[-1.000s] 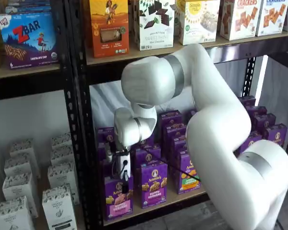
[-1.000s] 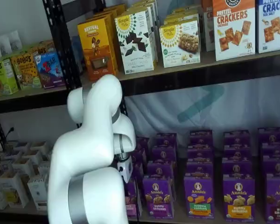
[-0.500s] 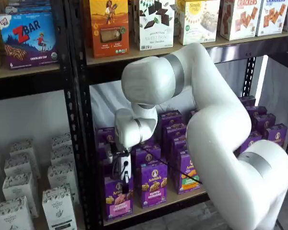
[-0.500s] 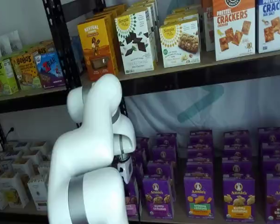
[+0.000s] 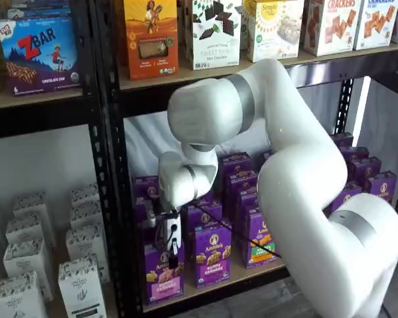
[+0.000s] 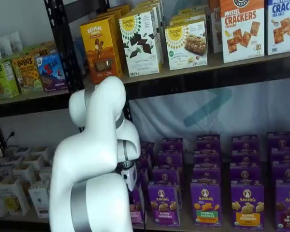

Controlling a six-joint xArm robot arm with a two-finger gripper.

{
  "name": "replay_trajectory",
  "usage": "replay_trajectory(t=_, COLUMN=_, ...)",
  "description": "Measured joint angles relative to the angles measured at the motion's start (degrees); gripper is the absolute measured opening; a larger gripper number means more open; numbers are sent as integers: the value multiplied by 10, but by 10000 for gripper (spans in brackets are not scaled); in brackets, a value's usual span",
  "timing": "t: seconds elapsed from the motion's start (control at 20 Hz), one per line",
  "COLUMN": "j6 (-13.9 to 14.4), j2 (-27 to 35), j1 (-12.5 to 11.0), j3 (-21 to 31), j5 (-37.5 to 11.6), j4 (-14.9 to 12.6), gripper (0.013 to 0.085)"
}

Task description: Pick up the purple box with a pink patch in the middle, on the bottom shelf, the first box from the left

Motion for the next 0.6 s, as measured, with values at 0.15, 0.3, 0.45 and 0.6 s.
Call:
replay_trajectory(t=0.15, j6=-4, j2=2, j1=1, j3=-2, j5=0, j4=6, gripper=650)
replay_trajectory(t=0.3, j6=-7, j2=4, j1=3, j3=-7, j5=4, j4=11, gripper=650)
replay_trajectory(t=0.45, j6=-7, j2=5, j1=4, j3=-9, j5=6, j4=12, gripper=610)
replay_trajectory(t=0.6, j6=-3, j2=5, j1=6, j3=-9, j5=4, j4=10, gripper=530)
